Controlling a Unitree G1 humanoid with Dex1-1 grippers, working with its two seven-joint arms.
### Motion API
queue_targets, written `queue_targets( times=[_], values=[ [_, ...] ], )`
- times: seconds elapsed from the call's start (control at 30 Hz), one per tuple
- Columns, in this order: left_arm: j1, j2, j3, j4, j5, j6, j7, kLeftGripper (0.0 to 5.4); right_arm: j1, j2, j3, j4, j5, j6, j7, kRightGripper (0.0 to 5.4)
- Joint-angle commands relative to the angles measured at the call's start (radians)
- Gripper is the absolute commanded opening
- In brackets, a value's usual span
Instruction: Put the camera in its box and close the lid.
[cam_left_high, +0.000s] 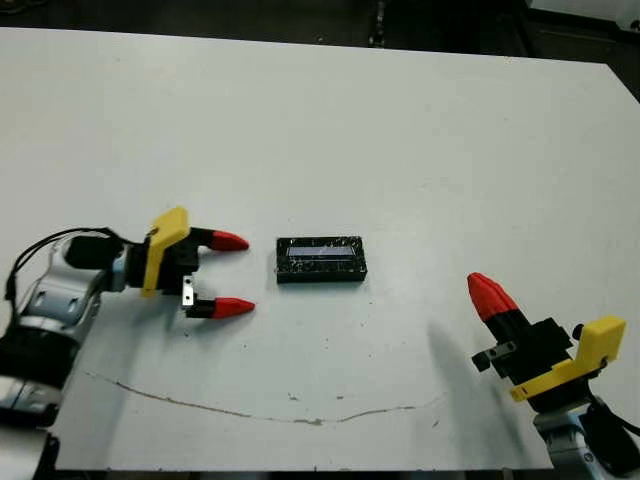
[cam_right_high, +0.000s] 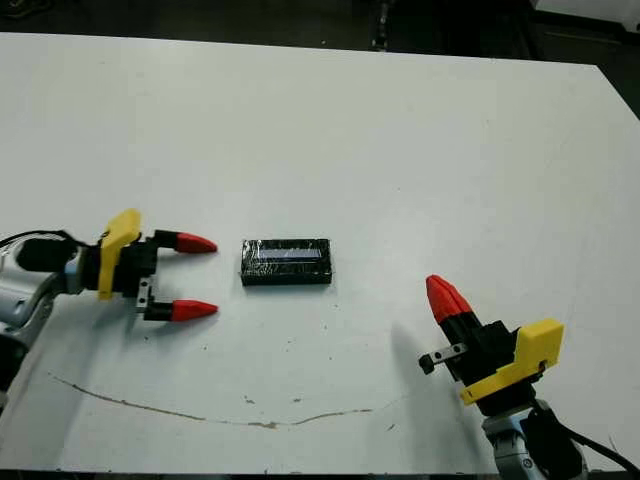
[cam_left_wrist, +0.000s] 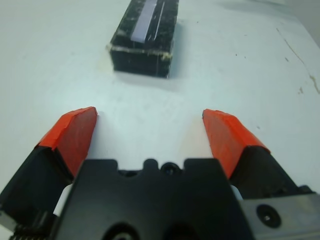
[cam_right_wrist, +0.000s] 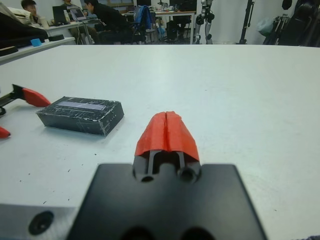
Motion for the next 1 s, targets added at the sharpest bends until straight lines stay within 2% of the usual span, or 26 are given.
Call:
queue_targets(
  times=[0.03, 0.17, 0.3, 0.4, 0.53, 0.83, 1.0],
  values=[
    [0.036, 0.039, 0.031, -0.03, 0.005, 0.005, 0.032, 5.39, 0.012, -0.003, 0.001, 0.001, -0.002, -0.004, -0.002, 0.0],
    [0.08, 0.025, 0.122, -0.135, -0.056, 0.074, 0.143, 5.39, 0.012, -0.004, 0.003, 0.002, 0.0, 0.0, -0.003, 0.0],
    [0.19, -0.108, 0.244, -0.422, -0.167, 0.234, 0.458, 5.0, 0.012, 0.002, 0.005, 0.001, 0.002, 0.0, -0.008, 0.0],
    [0.243, -0.211, 0.258, -0.583, -0.214, 0.245, 0.613, 4.52, 0.008, 0.004, 0.006, 0.008, -0.003, -0.009, -0.007, 0.0],
    [0.286, -0.308, 0.211, -0.74, -0.243, 0.25, 0.735, 3.89, 0.01, 0.001, 0.008, -0.009, -0.011, 0.009, -0.025, 0.0],
    [0.407, -0.412, 0.181, -0.856, -0.234, 0.184, 0.876, 2.57, -0.019, 0.021, 0.004, -0.009, -0.026, -0.01, -0.065, 0.0],
    [0.498, -0.467, 0.157, -0.853, -0.185, 0.083, 0.929, 1.76, -0.055, 0.052, -0.004, -0.01, -0.05, -0.025, -0.117, 0.0]
  ],
)
